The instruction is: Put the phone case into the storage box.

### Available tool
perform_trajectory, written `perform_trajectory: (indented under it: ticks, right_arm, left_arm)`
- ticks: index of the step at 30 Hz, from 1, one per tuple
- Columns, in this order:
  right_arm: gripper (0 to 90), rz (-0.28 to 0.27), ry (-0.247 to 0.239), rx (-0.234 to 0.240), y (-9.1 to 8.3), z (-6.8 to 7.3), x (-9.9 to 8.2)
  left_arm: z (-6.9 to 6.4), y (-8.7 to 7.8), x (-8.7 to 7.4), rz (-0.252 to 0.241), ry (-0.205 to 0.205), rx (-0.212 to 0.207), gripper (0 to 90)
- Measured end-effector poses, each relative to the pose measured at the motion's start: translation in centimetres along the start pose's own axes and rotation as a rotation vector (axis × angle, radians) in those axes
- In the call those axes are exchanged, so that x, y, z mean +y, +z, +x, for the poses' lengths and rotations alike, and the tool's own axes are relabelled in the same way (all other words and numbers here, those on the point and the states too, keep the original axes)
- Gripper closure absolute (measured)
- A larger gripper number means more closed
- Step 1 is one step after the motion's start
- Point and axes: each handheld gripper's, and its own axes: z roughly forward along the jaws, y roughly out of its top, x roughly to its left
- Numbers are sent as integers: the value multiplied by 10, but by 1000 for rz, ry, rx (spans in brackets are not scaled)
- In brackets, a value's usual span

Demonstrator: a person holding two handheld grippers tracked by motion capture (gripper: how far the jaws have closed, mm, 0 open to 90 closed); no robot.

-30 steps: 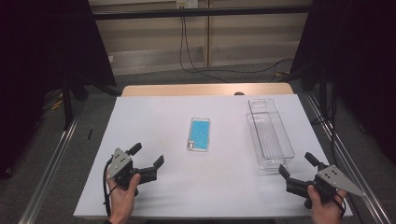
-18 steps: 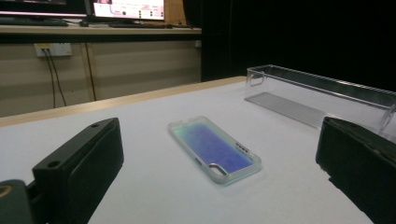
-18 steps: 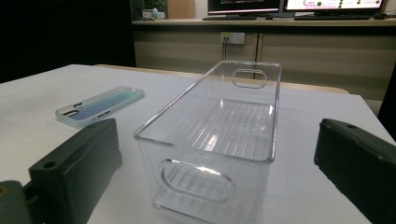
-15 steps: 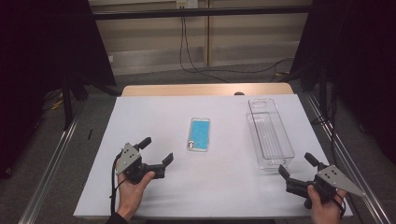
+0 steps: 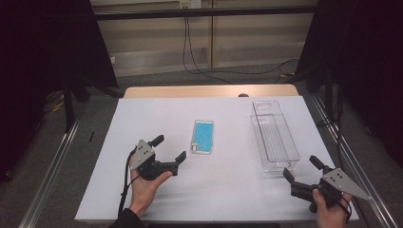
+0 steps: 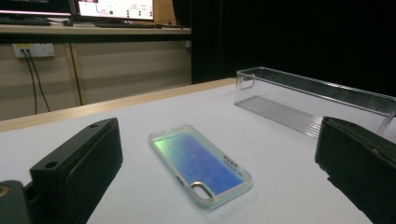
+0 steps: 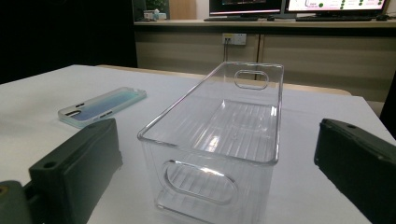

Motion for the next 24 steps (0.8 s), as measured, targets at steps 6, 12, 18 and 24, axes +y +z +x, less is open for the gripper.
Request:
perform_trajectory:
  ticks: [6,12,18,24]
  right_arm:
    - [0,2,-1,1,0,0,0]
    - [0,-1,0,3,-1,0,0]
    - [0,-1,1,8,-1,0,0]
    - [0,-3,0,6,-1,0,0]
  left_arm:
    - [-3,14,4,-14,-3,-12,15]
    - [-5,27,11,-22,10,-14,17]
    - [-7,39,14,-28,-2,-38,46]
    - [-6,50,16,-20,17,-23,47]
